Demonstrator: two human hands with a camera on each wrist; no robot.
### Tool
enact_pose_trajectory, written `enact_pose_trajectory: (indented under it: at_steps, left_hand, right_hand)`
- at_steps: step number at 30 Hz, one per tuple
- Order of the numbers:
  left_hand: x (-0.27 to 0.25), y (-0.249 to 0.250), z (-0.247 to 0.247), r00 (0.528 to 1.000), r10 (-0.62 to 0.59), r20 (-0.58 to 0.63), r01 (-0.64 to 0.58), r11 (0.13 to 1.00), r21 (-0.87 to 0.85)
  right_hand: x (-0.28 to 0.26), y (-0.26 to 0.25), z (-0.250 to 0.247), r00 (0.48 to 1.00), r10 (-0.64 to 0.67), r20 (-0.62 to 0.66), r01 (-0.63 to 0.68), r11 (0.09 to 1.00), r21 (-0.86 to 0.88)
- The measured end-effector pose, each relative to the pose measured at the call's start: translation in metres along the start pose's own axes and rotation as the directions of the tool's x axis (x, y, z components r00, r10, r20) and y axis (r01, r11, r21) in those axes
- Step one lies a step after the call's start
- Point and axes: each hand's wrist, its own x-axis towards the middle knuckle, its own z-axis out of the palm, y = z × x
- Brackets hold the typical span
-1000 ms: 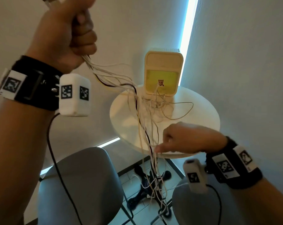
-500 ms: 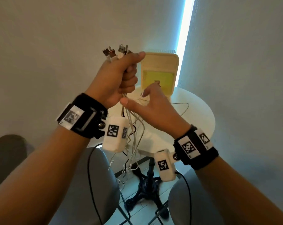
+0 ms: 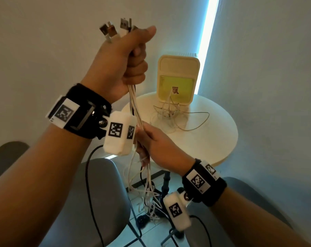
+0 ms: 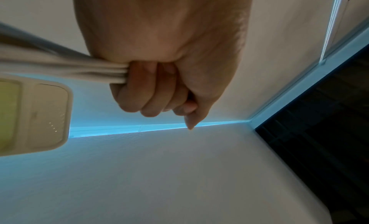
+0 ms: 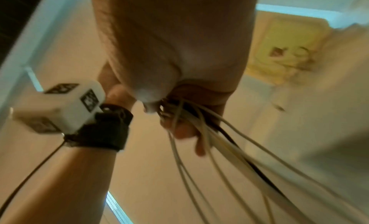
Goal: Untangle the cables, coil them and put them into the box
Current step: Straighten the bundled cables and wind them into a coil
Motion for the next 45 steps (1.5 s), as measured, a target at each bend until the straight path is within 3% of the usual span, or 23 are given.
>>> enact_pose_trajectory:
  at_steps: [5, 11, 16, 19, 25, 27, 29, 31, 34, 37, 39, 42, 45]
  left_hand:
    - [-0.003, -0.011, 0.004, 0.999, -0.02, -0.032, 0.019, 0.999, -0.031]
    - [-0.001, -0.005, 0.0, 0.999, 0.003, -0.047, -0.005, 0.999, -0.045]
    - [-0.003, -0.016, 0.001, 0.998, -0.019, -0.053, 0.017, 0.999, -0.034]
    - [-0.007, -0.025, -0.002, 0.998, -0.035, -0.051, 0.034, 0.999, -0.032]
    - [-0.023, -0.052, -0.013, 0.993, -0.039, -0.114, 0.055, 0.988, 0.143]
    - [-0.028, -0.065, -0.017, 0.989, -0.065, -0.13, 0.09, 0.977, 0.192]
    - [-0.033, -0.079, -0.023, 0.984, -0.1, -0.148, 0.131, 0.967, 0.219]
    - [-0.035, -0.095, -0.031, 0.979, -0.132, -0.156, 0.165, 0.962, 0.218]
    - [-0.037, -0.118, -0.039, 0.966, -0.206, -0.157, 0.225, 0.968, 0.109]
    - [-0.038, -0.139, -0.047, 0.933, -0.296, -0.207, 0.3, 0.954, -0.009]
    - [-0.038, -0.15, -0.051, 0.908, -0.339, -0.245, 0.329, 0.941, -0.08]
    - [-0.035, -0.156, -0.054, 0.899, -0.354, -0.259, 0.329, 0.935, -0.135]
    - [-0.032, -0.155, -0.056, 0.897, -0.359, -0.258, 0.327, 0.932, -0.157]
  right_hand:
    - [-0.005, 0.031, 0.008, 0.997, 0.066, 0.042, -0.066, 0.998, 0.001]
    - [-0.012, 0.033, 0.0, 0.991, 0.088, 0.099, -0.091, 0.996, 0.022]
    - [-0.017, 0.043, 0.0, 0.987, 0.126, 0.096, -0.115, 0.987, -0.111]
    - [-0.019, 0.037, -0.012, 0.986, 0.138, 0.092, -0.106, 0.952, -0.286]
    - [-0.013, 0.006, -0.093, 0.952, 0.281, 0.119, -0.179, 0.83, -0.528]
    - [0.001, -0.004, -0.114, 0.964, 0.262, 0.055, -0.188, 0.808, -0.558]
    - [0.022, -0.008, -0.124, 0.974, 0.192, -0.12, -0.227, 0.852, -0.472]
    - [0.051, -0.004, -0.127, 0.952, 0.135, -0.276, -0.238, 0.892, -0.384]
    - [0.091, 0.01, -0.127, 0.899, 0.044, -0.436, -0.244, 0.877, -0.414]
    - [0.12, 0.02, -0.116, 0.91, 0.043, -0.413, -0.248, 0.853, -0.459]
    - [0.135, 0.028, -0.1, 0.938, 0.147, -0.313, -0.302, 0.792, -0.531]
    - [0.152, 0.046, -0.082, 0.904, 0.324, -0.278, -0.417, 0.527, -0.74]
    - [0.158, 0.061, -0.074, 0.884, 0.35, -0.309, -0.426, 0.335, -0.841]
